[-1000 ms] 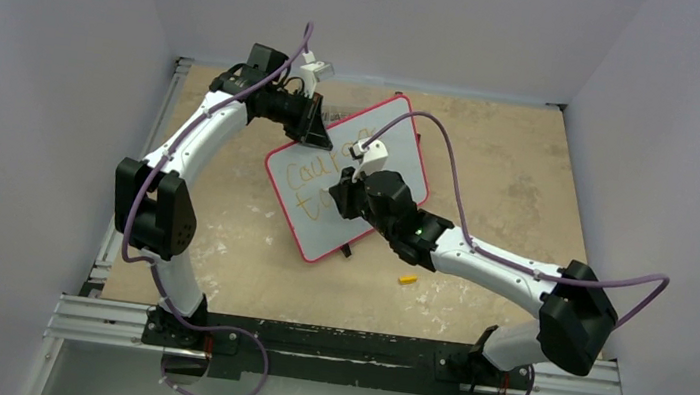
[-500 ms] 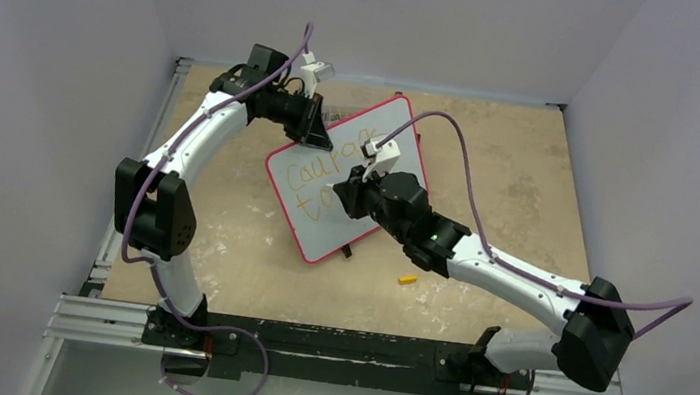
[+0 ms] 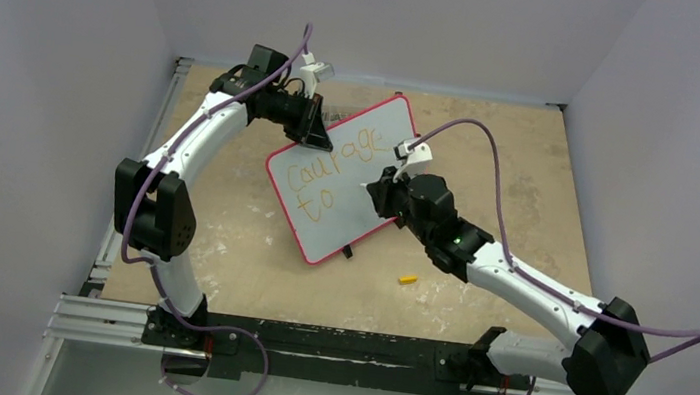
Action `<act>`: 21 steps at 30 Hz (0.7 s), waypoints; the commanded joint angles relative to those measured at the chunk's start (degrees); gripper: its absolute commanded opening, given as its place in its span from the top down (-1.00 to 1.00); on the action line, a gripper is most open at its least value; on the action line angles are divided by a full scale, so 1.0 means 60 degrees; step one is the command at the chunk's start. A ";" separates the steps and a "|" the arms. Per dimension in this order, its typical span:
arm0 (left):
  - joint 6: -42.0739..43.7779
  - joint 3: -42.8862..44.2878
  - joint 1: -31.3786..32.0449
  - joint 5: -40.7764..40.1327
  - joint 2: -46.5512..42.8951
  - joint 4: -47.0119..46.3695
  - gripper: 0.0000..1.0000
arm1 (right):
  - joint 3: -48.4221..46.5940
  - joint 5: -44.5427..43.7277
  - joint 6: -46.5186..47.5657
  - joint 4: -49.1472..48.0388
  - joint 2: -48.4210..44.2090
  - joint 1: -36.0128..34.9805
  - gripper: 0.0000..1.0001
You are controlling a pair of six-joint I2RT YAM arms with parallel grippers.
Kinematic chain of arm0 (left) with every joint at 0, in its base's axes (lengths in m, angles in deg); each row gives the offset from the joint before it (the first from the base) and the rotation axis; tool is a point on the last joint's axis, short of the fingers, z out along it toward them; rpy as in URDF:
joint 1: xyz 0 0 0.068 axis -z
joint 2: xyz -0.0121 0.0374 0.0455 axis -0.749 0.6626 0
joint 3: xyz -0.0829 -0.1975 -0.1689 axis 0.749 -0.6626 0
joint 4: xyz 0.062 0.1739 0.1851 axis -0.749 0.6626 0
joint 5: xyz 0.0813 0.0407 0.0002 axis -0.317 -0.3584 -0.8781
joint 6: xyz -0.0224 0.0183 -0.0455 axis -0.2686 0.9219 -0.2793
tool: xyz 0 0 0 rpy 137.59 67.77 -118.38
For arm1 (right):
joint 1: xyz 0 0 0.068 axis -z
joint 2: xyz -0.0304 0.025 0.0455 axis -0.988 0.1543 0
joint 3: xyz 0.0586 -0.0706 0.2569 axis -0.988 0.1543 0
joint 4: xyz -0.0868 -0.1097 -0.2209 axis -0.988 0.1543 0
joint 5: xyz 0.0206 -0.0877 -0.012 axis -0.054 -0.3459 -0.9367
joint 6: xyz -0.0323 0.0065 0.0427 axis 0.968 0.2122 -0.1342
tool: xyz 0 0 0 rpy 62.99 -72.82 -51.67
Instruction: Write a sentence on the whiteboard
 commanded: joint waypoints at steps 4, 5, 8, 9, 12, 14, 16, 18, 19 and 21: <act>0.0121 -0.0251 0.0232 -0.0698 0.0065 0.0500 1.00 | 0.0379 0.0478 0.0410 -0.0260 -0.0576 0.0726 1.00; 0.0106 -0.0252 0.0244 -0.0694 0.0087 0.0491 1.00 | 0.0401 0.0545 0.0458 -0.0330 -0.0566 0.0751 1.00; 0.0133 -0.0236 0.0261 -0.0740 0.0131 0.0508 1.00 | 0.0349 0.0716 0.0505 -0.0530 -0.0440 0.0777 1.00; 0.0128 -0.0244 0.0261 -0.0761 0.0132 0.0505 1.00 | 0.0321 0.0748 0.0505 -0.0567 -0.0369 0.0770 1.00; 0.0140 -0.0266 0.0261 -0.0795 0.0093 0.0519 1.00 | 0.0177 0.0789 0.0495 -0.0676 -0.0147 0.0789 1.00; 0.0150 -0.0293 0.0260 -0.0823 0.0065 0.0508 1.00 | 0.0088 0.0832 0.0478 -0.0745 -0.0037 0.0792 1.00; 0.0165 -0.0317 0.0261 -0.0840 0.0023 0.0499 1.00 | -0.0035 0.0825 0.0478 -0.0772 0.0110 0.0785 1.00; 0.0145 -0.0316 0.0261 -0.0840 0.0008 0.0493 1.00 | -0.0167 0.0781 0.0466 -0.0786 0.0277 0.0784 1.00; 0.0137 -0.0331 0.0261 -0.0847 0.0001 0.0489 1.00 | -0.0241 0.0782 0.0465 -0.0806 0.0374 0.0784 1.00; 0.0133 -0.0329 0.0254 -0.0846 -0.0012 0.0468 1.00 | -0.0375 0.0790 0.0458 -0.0836 0.0566 0.0784 1.00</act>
